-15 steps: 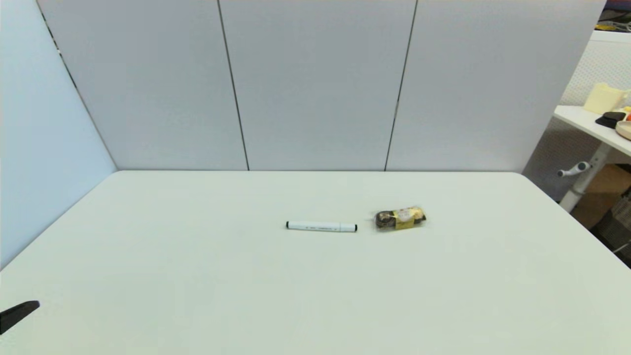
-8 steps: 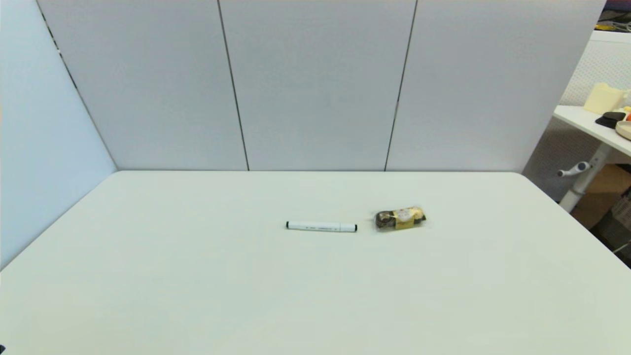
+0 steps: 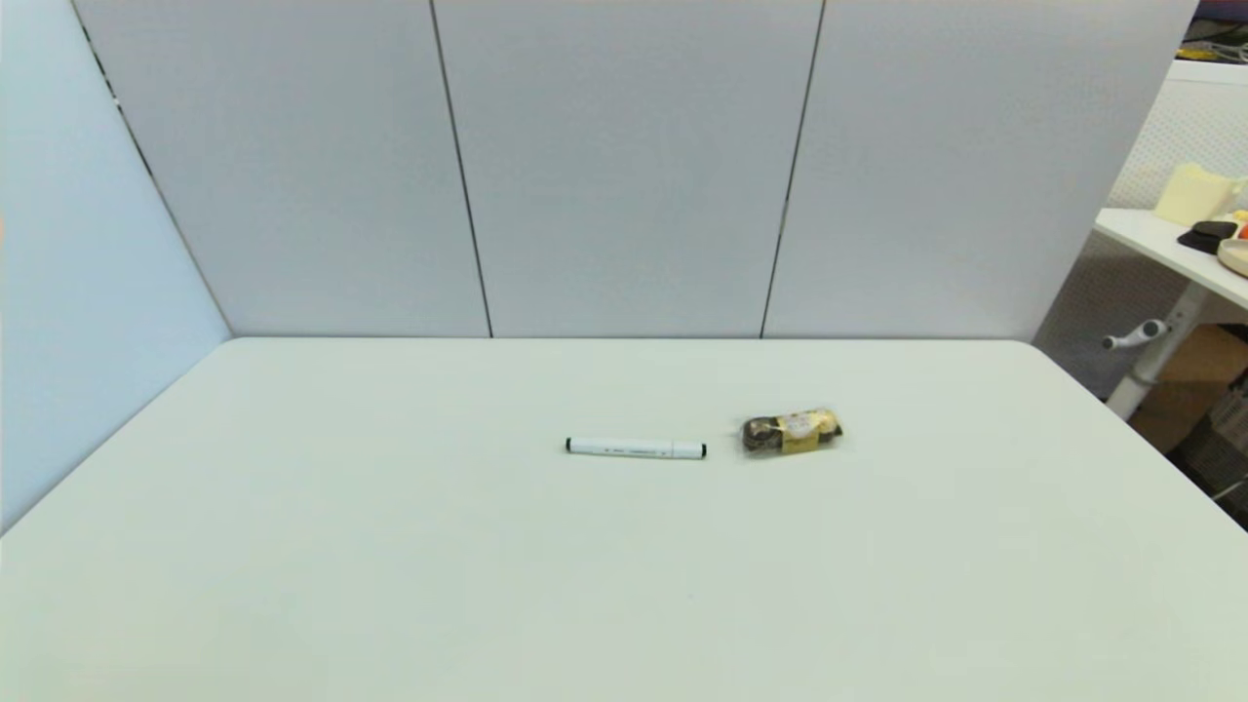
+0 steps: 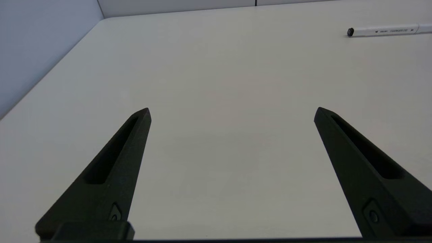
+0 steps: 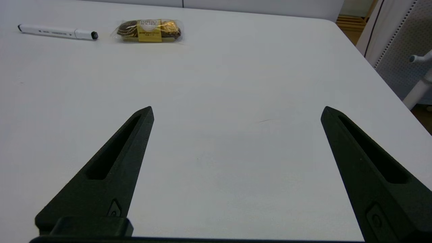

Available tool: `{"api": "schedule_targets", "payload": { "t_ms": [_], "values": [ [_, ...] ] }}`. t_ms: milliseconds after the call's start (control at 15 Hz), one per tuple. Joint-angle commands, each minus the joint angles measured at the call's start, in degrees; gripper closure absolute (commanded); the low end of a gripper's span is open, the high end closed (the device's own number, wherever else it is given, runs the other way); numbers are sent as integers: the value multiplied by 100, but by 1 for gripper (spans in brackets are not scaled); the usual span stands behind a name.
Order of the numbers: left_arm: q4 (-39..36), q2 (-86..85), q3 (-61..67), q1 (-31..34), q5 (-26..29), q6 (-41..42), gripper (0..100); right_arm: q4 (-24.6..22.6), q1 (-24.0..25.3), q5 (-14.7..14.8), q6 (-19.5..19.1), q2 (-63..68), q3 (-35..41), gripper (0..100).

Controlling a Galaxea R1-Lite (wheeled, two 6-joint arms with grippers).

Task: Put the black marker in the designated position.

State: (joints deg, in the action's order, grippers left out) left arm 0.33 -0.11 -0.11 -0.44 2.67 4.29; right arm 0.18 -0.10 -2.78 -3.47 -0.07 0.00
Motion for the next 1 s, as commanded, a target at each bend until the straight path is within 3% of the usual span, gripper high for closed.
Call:
{"api": "schedule_targets", "payload": {
  "t_ms": [67,1000],
  "values": [
    [-7,2,11,0,-109,-271,0,-1,1,-3,-4,7,0,0],
    [-7,2,11,0,-109,-271,0,-9,1,-3,-39,7,0,0]
  ]
}}
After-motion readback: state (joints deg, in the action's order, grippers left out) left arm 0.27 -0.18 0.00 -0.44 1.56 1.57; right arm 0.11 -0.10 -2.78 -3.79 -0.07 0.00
